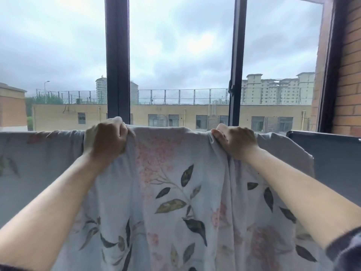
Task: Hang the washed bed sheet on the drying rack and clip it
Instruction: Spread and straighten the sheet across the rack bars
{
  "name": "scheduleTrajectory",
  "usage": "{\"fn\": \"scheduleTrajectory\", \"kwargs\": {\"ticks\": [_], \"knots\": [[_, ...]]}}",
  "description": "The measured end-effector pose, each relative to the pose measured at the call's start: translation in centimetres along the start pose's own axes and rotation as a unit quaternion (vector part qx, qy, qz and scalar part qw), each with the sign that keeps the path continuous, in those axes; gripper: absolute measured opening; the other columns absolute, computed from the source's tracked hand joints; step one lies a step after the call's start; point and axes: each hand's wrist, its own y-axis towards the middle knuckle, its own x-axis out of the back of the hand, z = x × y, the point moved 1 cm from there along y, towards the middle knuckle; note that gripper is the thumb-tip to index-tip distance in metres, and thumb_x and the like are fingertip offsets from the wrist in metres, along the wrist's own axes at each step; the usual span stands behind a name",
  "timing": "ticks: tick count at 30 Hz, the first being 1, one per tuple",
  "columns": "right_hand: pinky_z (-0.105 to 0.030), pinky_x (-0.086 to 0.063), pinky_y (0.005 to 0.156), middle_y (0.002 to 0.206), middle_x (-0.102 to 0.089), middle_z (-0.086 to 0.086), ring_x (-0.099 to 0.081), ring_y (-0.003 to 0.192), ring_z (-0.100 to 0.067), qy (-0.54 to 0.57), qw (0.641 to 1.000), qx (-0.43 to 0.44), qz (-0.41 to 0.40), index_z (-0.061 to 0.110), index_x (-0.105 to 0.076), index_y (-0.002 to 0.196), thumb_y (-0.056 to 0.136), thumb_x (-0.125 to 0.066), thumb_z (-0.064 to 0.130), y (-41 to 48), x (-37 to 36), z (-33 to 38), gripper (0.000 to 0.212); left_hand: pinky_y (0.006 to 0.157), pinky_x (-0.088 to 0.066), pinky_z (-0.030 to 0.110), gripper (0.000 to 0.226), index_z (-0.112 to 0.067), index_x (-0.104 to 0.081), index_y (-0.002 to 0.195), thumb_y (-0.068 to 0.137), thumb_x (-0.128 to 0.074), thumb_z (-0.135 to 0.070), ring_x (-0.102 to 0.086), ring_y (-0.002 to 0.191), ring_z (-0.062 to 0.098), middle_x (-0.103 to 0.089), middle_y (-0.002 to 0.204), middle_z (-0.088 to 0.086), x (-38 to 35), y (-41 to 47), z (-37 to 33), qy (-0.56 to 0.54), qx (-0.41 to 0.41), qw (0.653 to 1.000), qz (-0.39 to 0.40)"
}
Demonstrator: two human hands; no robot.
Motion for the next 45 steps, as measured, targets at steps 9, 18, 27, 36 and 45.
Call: {"fn": "scheduleTrajectory", "kwargs": {"ticks": [9, 18, 27, 36, 45], "knots": [[-0.029, -0.031, 0.058, 0.05, -0.035, 0.011, -0.045, 0.054, -0.02, -0.001, 0.999, -0.005, -0.036, 0.022, -0.044, 0.072, 0.088, -0.004, 0.06, -0.5, 0.3, 0.3, 0.057, 0.08, -0.037, 0.034, 0.037, -0.014, -0.061, 0.089, 0.095, -0.03, -0.036, -0.057, 0.072, 0.018, -0.066, 0.084, 0.001, -1.8, -0.5, -9.5, 0.023, -0.084, 0.996, 0.036], [-0.03, -0.035, 0.061, 0.061, -0.052, 0.002, -0.05, 0.058, -0.022, -0.003, 0.999, -0.007, -0.031, 0.02, -0.054, 0.082, 0.09, -0.005, 0.06, -1.0, 0.7, -0.4, 0.064, 0.056, -0.038, 0.03, 0.028, -0.016, -0.064, 0.082, 0.097, -0.046, -0.031, -0.053, 0.059, 0.023, -0.066, 0.071, 0.007, -2.6, -0.3, -11.1, -0.004, -0.07, 0.997, 0.044], [-0.03, -0.036, 0.061, 0.065, -0.052, 0.004, -0.05, 0.058, -0.021, 0.015, 0.999, 0.008, -0.038, 0.021, -0.053, 0.094, 0.091, -0.012, 0.061, -0.7, 0.4, 1.3, 0.058, 0.06, -0.04, 0.033, 0.026, -0.01, -0.052, 0.074, 0.094, -0.038, -0.02, -0.05, 0.058, 0.025, -0.051, 0.063, 0.005, 0.5, -1.2, -2.8, 0.044, 0.012, 0.999, -0.004], [-0.037, -0.04, 0.087, 0.101, -0.065, 0.005, -0.062, 0.091, -0.02, 0.103, 0.995, -0.001, 0.004, 0.027, -0.053, 0.11, 0.091, -0.011, 0.063, -1.9, 0.1, -0.4, 0.058, 0.079, -0.032, 0.035, 0.025, -0.018, -0.055, 0.085, 0.094, -0.035, -0.031, -0.047, 0.07, 0.015, -0.061, 0.084, -0.001, -2.6, -0.7, -10.9, 0.051, -0.072, 0.995, 0.037], [-0.049, -0.022, 0.11, 0.134, -0.051, 0.0, -0.042, 0.127, -0.023, 0.055, 0.982, -0.172, -0.056, 0.023, -0.048, 0.128, 0.09, -0.026, 0.043, -8.7, 1.2, -10.7, 0.049, 0.08, -0.037, 0.036, 0.023, -0.016, -0.057, 0.096, 0.092, -0.039, -0.03, -0.059, 0.09, 0.024, -0.064, 0.096, 0.004, -9.3, -0.1, -24.9, -0.019, -0.188, 0.976, 0.109]]}}
